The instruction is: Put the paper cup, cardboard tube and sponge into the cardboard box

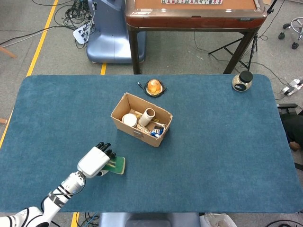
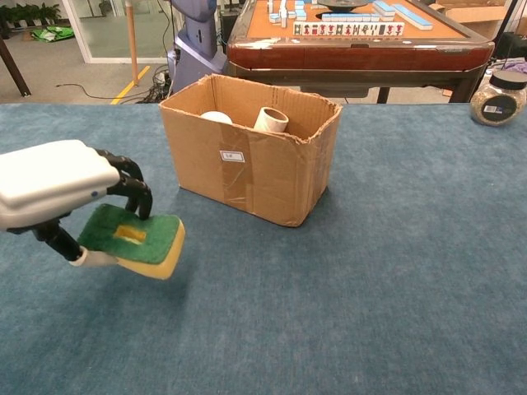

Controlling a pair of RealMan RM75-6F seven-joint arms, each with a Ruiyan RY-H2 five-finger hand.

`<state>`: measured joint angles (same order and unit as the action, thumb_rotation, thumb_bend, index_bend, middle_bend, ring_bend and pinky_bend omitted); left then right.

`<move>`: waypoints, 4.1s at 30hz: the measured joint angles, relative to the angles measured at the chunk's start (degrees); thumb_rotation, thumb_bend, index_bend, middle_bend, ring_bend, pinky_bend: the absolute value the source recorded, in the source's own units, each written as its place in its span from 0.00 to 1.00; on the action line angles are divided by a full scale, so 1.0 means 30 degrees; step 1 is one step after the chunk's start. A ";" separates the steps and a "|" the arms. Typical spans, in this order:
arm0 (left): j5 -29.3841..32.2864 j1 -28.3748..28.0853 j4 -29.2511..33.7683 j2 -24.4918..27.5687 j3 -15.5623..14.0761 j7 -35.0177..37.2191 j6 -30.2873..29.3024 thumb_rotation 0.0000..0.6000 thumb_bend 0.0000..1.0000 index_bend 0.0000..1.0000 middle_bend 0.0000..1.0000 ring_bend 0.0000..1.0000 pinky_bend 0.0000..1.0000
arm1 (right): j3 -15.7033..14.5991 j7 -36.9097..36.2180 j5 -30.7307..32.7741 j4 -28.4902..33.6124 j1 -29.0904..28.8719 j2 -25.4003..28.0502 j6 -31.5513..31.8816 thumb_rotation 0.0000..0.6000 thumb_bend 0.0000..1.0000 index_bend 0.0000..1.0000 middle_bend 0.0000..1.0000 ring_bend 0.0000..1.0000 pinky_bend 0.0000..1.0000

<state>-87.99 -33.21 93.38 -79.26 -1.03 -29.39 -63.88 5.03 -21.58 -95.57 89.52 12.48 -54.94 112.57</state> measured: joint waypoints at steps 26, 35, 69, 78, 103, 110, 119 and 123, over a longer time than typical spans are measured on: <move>0.2731 -0.0970 0.0120 0.1797 0.4566 0.1018 -0.1721 1.00 0.25 0.53 0.47 0.27 0.36 | -0.0756 0.3751 -0.0906 0.1805 -0.1778 0.0269 -0.3544 1.00 0.38 0.34 0.42 0.34 0.37; 0.2760 -0.2575 -0.1263 0.0465 0.5237 0.1243 -0.0820 1.00 0.25 0.50 0.47 0.28 0.38 | -0.0953 0.4439 -0.0835 0.2145 -0.2276 0.0314 -0.4421 1.00 0.38 0.34 0.42 0.34 0.37; 0.3852 -0.4667 -0.2757 -0.1880 0.5155 -0.1910 -0.0457 1.00 0.11 0.02 0.21 0.12 0.27 | -0.1000 0.3559 0.0013 0.2094 -0.2585 0.0692 -0.4609 1.00 0.38 0.34 0.42 0.34 0.37; 0.4327 -0.3308 -0.0179 -0.0301 0.4433 -0.3427 -0.1603 1.00 0.11 0.04 0.21 0.12 0.27 | -0.0981 0.4033 0.0141 0.2216 -0.2620 0.0556 -0.4690 1.00 0.38 0.34 0.42 0.34 0.37; 0.4784 0.4413 0.7108 0.5024 -0.0397 -0.4293 -0.7503 1.00 0.11 0.20 0.20 0.12 0.26 | -0.0153 0.5241 0.1679 0.1604 -0.4853 -0.0400 -0.8167 1.00 0.38 0.35 0.42 0.34 0.37; 0.3745 0.6803 0.7017 0.5749 -0.1584 -0.2571 -0.9102 1.00 0.11 0.21 0.20 0.12 0.26 | -0.0090 0.5922 0.1708 0.1245 -0.5412 -0.0978 -0.8718 1.00 0.38 0.37 0.42 0.34 0.37; 0.3274 0.8697 0.5672 0.5965 -0.2073 -0.0169 -1.0054 1.00 0.11 0.23 0.20 0.11 0.26 | -0.0282 0.6851 0.1652 0.1449 -0.5798 -0.1330 -0.9287 1.00 0.38 0.37 0.42 0.34 0.37; 0.3129 0.9079 0.5525 0.6316 -0.2049 0.0354 -0.9947 1.00 0.11 0.24 0.20 0.11 0.26 | -0.0265 0.6956 0.1914 0.1566 -0.6037 -0.1245 -0.9728 1.00 0.38 0.37 0.42 0.34 0.37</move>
<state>-78.60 -5.97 109.95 -60.31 -7.18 -28.33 -93.72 4.23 -0.71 -89.83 94.21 -5.64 -58.67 83.38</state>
